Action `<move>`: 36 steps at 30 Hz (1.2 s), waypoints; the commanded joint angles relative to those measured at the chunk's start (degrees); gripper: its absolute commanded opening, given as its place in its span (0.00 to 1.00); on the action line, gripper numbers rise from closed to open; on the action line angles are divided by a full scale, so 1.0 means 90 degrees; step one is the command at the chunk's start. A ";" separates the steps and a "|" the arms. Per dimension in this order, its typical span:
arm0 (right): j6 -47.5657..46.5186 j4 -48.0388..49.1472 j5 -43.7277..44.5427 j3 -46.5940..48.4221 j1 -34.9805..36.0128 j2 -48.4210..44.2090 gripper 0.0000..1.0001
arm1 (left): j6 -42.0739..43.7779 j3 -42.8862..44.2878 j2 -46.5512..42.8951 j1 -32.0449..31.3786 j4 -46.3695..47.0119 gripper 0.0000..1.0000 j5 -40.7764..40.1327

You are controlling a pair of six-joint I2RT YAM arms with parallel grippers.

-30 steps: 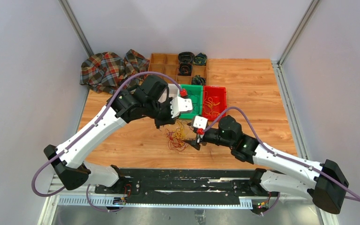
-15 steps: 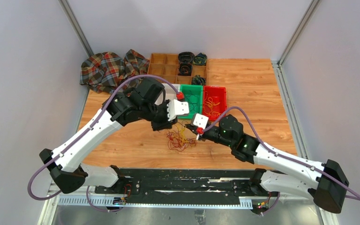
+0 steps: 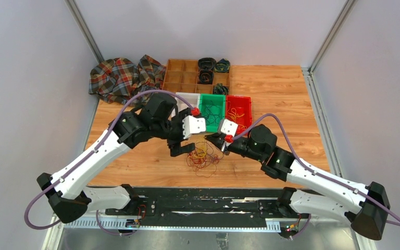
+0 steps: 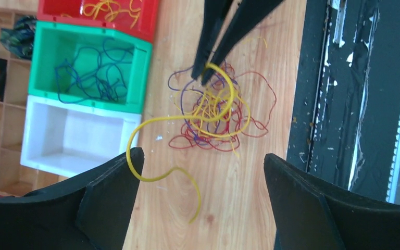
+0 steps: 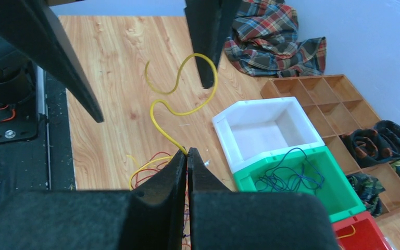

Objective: Untangle the cables

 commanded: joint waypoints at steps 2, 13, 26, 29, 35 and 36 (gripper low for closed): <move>0.0295 0.0024 -0.0480 0.0307 0.0153 0.0070 0.01 | 0.0413 0.0031 -0.0169 0.0008 0.0738 0.87 0.0334; 0.0463 -0.0100 -0.0465 0.0443 0.0153 0.0208 0.01 | 0.1678 -0.0749 -0.1152 -0.0011 0.2010 0.91 -0.0605; 0.0901 0.0142 -0.0614 0.0741 0.0153 0.0783 0.01 | 0.1064 -0.0664 -0.0780 -0.0177 0.1241 0.80 0.0756; 0.0940 0.0149 -0.0654 0.0792 0.0168 0.0848 0.01 | 0.1066 -0.0786 -0.0742 -0.0186 0.1243 0.70 0.0654; 0.0958 0.0262 -0.0676 0.0776 0.0192 0.0922 0.01 | 0.0844 -0.0911 -0.0791 -0.0187 0.1525 0.24 0.0025; 0.0972 0.0326 -0.0722 0.0758 0.0201 0.0940 0.01 | 0.0832 -0.0937 -0.0831 -0.0187 0.1604 0.15 -0.0014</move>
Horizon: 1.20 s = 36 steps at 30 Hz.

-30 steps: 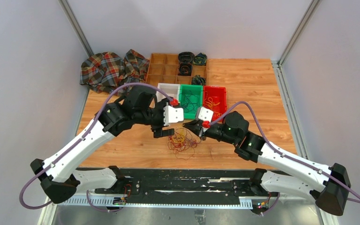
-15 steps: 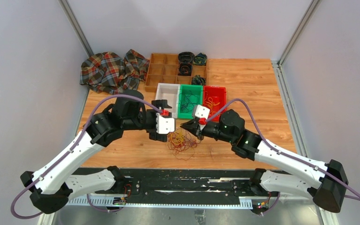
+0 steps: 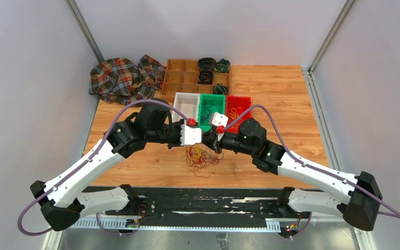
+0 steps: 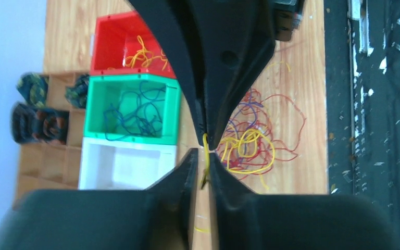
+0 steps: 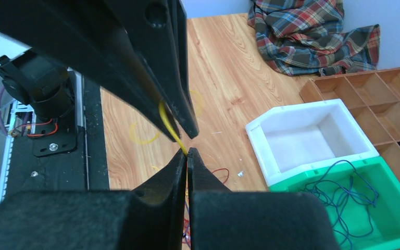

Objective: Untangle the cables

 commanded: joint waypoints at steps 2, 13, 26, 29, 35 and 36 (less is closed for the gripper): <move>0.0191 0.0583 -0.0263 0.0065 0.0197 0.0086 0.01 | -0.0203 -0.0128 -0.0178 -0.0053 0.0351 0.01 -0.0355; 0.1137 0.2408 0.0596 -0.0333 0.0207 0.0635 0.63 | -0.1362 0.1038 -0.0080 -0.0053 0.0152 0.01 -0.0218; 0.1501 0.3807 0.1502 -0.0829 0.0207 0.1435 0.43 | -0.1502 0.2724 -0.0142 -0.0053 -0.0444 0.00 -0.0135; 0.1639 0.4123 0.1558 -0.1249 0.0207 0.1549 0.46 | -0.1354 0.3359 -0.0022 -0.0053 -0.0444 0.00 -0.0316; 0.1801 0.4459 0.1683 -0.1689 0.0202 0.1824 0.50 | -0.1200 0.4672 0.0434 -0.0053 -0.0435 0.00 -0.0490; 0.1824 0.4514 0.1686 -0.1734 0.0206 0.1852 0.49 | -0.1194 0.4873 0.0523 -0.0051 -0.0435 0.00 -0.0561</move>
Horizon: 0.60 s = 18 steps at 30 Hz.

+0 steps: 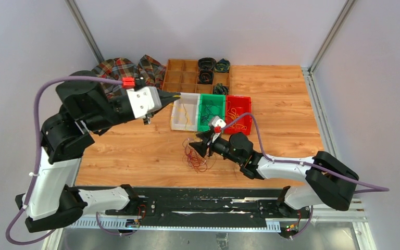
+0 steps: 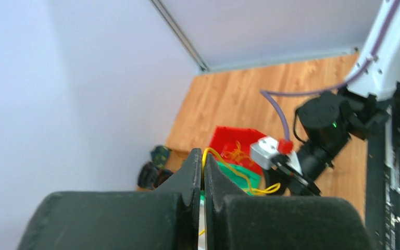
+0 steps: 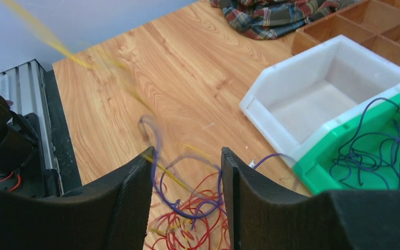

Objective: Untangle the cables

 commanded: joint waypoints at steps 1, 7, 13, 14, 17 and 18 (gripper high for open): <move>0.0199 0.0589 0.0212 -0.0223 0.0071 0.0116 0.48 | 0.0123 0.0893 0.0373 -0.0053 0.0143 0.01 -0.0273; 0.0312 0.0717 0.0272 -0.0486 0.0076 0.0266 0.45 | 0.0370 0.1622 0.0615 -0.0053 0.0580 0.00 -0.0571; 0.0394 0.0784 0.0365 -0.0715 0.0076 0.0353 0.44 | 0.0543 0.1914 0.0643 -0.0053 0.1152 0.00 -0.0821; 0.0403 0.0793 0.0391 -0.0754 0.0076 0.0377 0.43 | 0.0552 0.1901 0.0616 -0.0053 0.1284 0.01 -0.0851; 0.0448 0.0834 0.0411 -0.0890 0.0076 0.0443 0.40 | 0.0602 0.1870 0.0527 -0.0053 0.1700 0.00 -0.0972; 0.0465 0.0849 0.0415 -0.0932 0.0076 0.0467 0.40 | 0.0640 0.1861 0.0504 -0.0053 0.1839 0.00 -0.1027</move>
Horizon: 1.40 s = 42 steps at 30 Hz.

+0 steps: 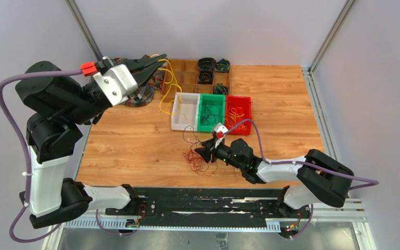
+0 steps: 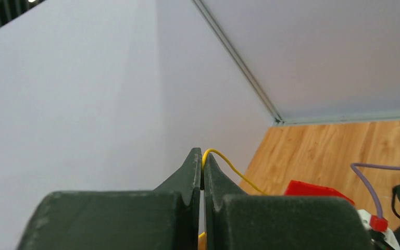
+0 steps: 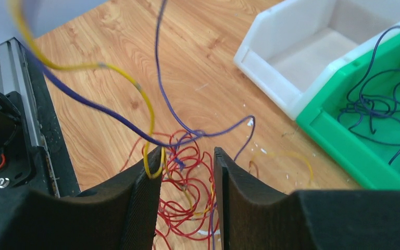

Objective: Untangle the cables

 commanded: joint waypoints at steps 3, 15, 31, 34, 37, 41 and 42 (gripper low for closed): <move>0.0202 0.0412 0.0188 -0.0354 0.0076 0.0171 0.40 | 0.0277 0.0109 -0.0205 -0.0053 0.1481 0.01 -0.0531; 0.0498 0.0618 0.0538 -0.0960 0.0076 0.0126 0.30 | 0.0557 0.0058 -0.0218 -0.0053 0.4143 0.00 -0.1868; -0.0904 -0.2880 -0.0763 0.1944 0.0174 -0.2500 0.75 | 0.0640 -0.1260 -0.0787 -0.0053 0.2301 0.00 -0.0741; -0.1153 -0.3026 -0.1185 0.2579 0.0174 -0.2305 0.77 | 0.0634 -0.1219 -0.0761 -0.0053 0.1879 0.00 -0.0497; -0.1614 -0.3324 -0.1189 0.3214 0.0175 -0.2037 0.78 | 0.0616 -0.1137 -0.0696 -0.0048 0.1382 0.00 -0.0300; -0.2031 -0.3353 -0.1420 0.3766 0.0174 -0.1588 0.79 | 0.0630 -0.1256 -0.0743 -0.0053 0.1308 0.00 -0.0209; -0.2123 -0.3432 -0.1471 0.3919 0.0175 -0.1452 0.79 | 0.0644 -0.1261 -0.0742 -0.0053 0.1304 0.00 -0.0205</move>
